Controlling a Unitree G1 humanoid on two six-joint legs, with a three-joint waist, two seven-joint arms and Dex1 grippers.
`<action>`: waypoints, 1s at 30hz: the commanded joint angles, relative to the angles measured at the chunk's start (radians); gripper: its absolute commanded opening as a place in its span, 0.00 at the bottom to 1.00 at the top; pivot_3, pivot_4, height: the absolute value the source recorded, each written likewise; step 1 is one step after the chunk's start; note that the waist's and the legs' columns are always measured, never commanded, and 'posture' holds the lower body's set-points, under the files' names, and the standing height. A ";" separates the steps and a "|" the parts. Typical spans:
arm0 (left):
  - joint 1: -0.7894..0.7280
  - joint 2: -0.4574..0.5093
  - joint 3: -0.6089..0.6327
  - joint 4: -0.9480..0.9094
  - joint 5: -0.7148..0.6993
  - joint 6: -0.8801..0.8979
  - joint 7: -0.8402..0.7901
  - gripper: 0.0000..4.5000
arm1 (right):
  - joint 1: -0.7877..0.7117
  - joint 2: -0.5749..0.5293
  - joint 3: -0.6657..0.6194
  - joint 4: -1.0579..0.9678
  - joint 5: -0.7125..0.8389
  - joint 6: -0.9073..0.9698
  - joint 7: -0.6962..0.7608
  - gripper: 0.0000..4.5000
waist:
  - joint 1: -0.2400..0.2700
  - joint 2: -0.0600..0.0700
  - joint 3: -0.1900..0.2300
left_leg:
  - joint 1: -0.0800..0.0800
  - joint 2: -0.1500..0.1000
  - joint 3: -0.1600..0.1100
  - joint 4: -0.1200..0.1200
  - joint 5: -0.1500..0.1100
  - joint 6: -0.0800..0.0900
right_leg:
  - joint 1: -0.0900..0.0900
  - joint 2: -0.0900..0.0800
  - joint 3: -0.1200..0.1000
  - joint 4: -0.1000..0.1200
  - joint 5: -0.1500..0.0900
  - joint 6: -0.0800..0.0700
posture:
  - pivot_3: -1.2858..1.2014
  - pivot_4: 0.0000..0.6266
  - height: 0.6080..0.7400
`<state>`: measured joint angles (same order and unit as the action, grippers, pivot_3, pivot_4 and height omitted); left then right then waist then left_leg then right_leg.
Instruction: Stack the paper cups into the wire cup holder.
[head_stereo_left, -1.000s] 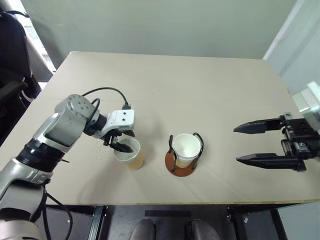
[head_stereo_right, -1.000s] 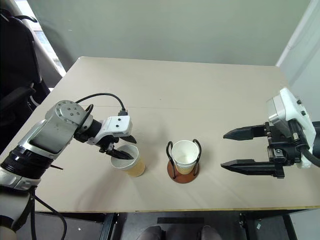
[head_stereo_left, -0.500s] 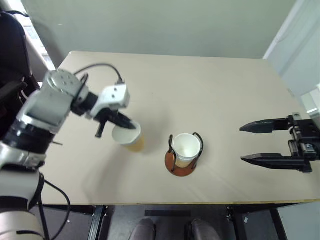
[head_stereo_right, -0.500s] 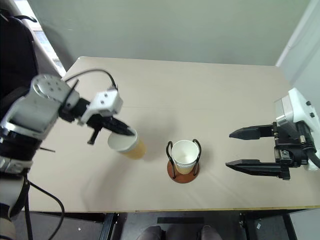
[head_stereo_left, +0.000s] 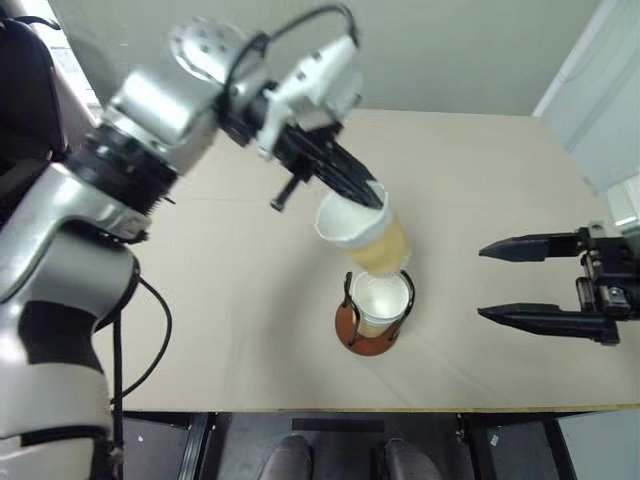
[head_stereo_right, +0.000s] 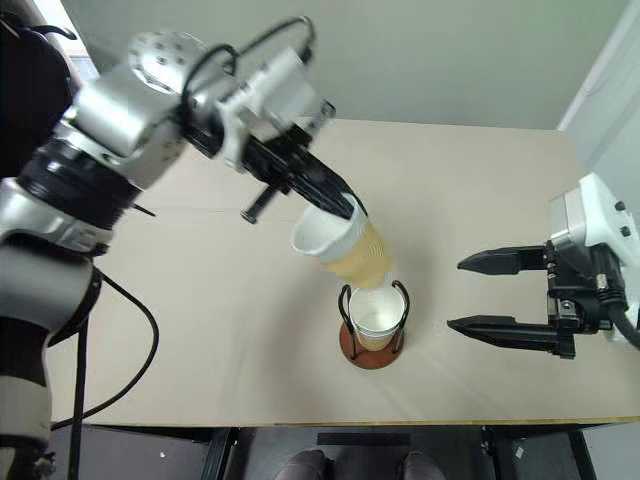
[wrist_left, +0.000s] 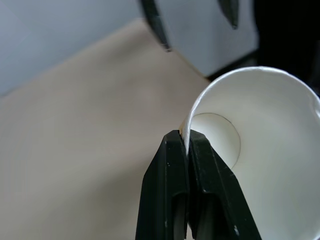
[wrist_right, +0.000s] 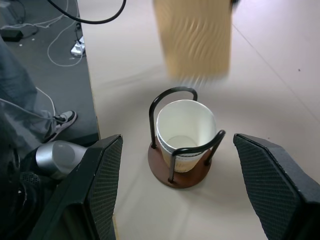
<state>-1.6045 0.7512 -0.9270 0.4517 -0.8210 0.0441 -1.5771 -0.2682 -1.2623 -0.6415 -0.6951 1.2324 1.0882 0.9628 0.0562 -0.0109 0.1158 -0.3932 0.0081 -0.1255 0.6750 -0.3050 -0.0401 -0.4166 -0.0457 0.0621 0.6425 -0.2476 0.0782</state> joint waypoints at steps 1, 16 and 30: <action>-0.023 -0.009 -0.050 0.016 0.010 -0.082 -0.037 0.01 | 0.015 -0.012 -0.085 -0.026 0.055 0.016 -0.046 0.79 | 0.000 0.001 0.000 | -0.001 0.000 0.000 0.002 0.000 0.000 | 0.000 0.000 0.000 0.000 0.000 0.001 | 0.52 0.24 1.00; 0.026 -0.115 -0.051 0.072 0.147 -0.151 -0.037 0.01 | 0.120 -0.040 -0.199 -0.061 0.086 0.050 -0.063 0.79 | 0.009 0.001 0.000 | -0.006 -0.007 -0.001 0.010 -0.002 0.004 | 0.000 -0.003 -0.001 0.001 0.000 0.006 | 0.52 0.24 1.00; 0.095 -0.201 0.097 0.112 0.324 -0.122 -0.037 0.55 | 0.160 -0.062 -0.151 -0.061 -0.001 0.005 -0.021 0.79 | 0.014 0.001 0.000 | -0.007 -0.010 -0.001 0.013 -0.002 0.006 | 0.001 -0.006 -0.002 0.002 0.000 0.008 | 0.52 0.24 1.00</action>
<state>-1.5051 0.5557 -0.8711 0.5654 -0.5121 -0.0727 -1.5799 -0.1078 -1.3097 -0.7908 -0.7594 1.2495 1.1142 0.9261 0.0697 -0.0100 0.1153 -0.4001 -0.0017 -0.1265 0.6888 -0.3072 -0.0336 -0.4154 -0.0524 0.0603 0.6447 -0.2475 0.0867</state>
